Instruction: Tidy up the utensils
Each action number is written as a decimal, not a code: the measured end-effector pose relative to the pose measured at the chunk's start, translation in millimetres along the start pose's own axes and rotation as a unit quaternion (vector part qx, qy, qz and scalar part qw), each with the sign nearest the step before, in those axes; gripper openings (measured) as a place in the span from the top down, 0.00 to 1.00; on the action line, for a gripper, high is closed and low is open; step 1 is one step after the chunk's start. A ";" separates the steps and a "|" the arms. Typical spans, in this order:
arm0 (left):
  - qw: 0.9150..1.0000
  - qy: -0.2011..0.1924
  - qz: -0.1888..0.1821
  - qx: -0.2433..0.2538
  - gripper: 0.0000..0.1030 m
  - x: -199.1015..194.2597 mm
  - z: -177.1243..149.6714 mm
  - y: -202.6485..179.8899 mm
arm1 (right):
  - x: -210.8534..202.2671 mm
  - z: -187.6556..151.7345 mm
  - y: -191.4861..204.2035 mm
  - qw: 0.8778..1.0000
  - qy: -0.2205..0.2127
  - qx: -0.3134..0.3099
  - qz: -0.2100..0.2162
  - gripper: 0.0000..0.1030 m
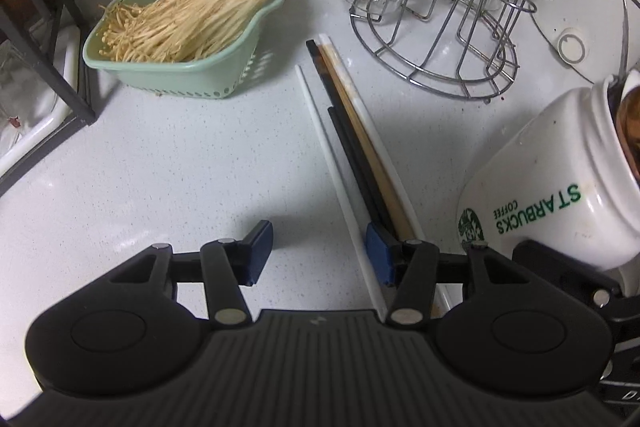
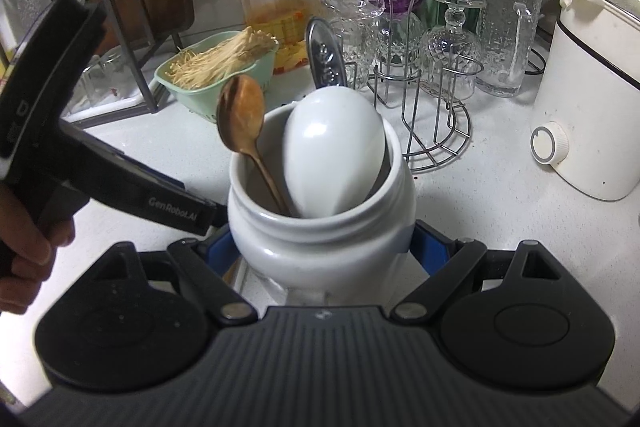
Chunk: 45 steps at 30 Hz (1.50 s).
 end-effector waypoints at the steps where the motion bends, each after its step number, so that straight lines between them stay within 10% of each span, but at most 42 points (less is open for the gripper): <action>1: 1.000 -0.004 0.005 0.004 0.47 -1.0 -0.5 -1.8 | 0.0 -0.4 0.0 1.000 -0.001 -0.001 0.000 0.11; 8: 1.000 0.013 0.006 0.005 0.92 -5.6 1.5 -14.5 | 0.6 -0.5 -0.1 1.000 0.004 0.004 -0.001 0.11; 31: 0.995 0.033 0.010 -0.092 0.96 -46.2 -69.9 14.0 | -7.7 -6.4 -2.4 0.998 0.017 -0.045 0.043 0.11; 45: 0.989 0.001 0.000 -0.147 0.79 -29.8 -19.7 20.5 | -5.9 -5.1 -1.7 0.996 0.023 -0.061 0.055 0.11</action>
Point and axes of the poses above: each gripper's, at about its wrist camera, not at the fingertips, and x roughly the way its jaws point, y to its left, z to its top, the point moved 10 cm from there along x, roughly the way its jaws point, and after that the axes turned 7 degrees about z, right-handed, at the moved point
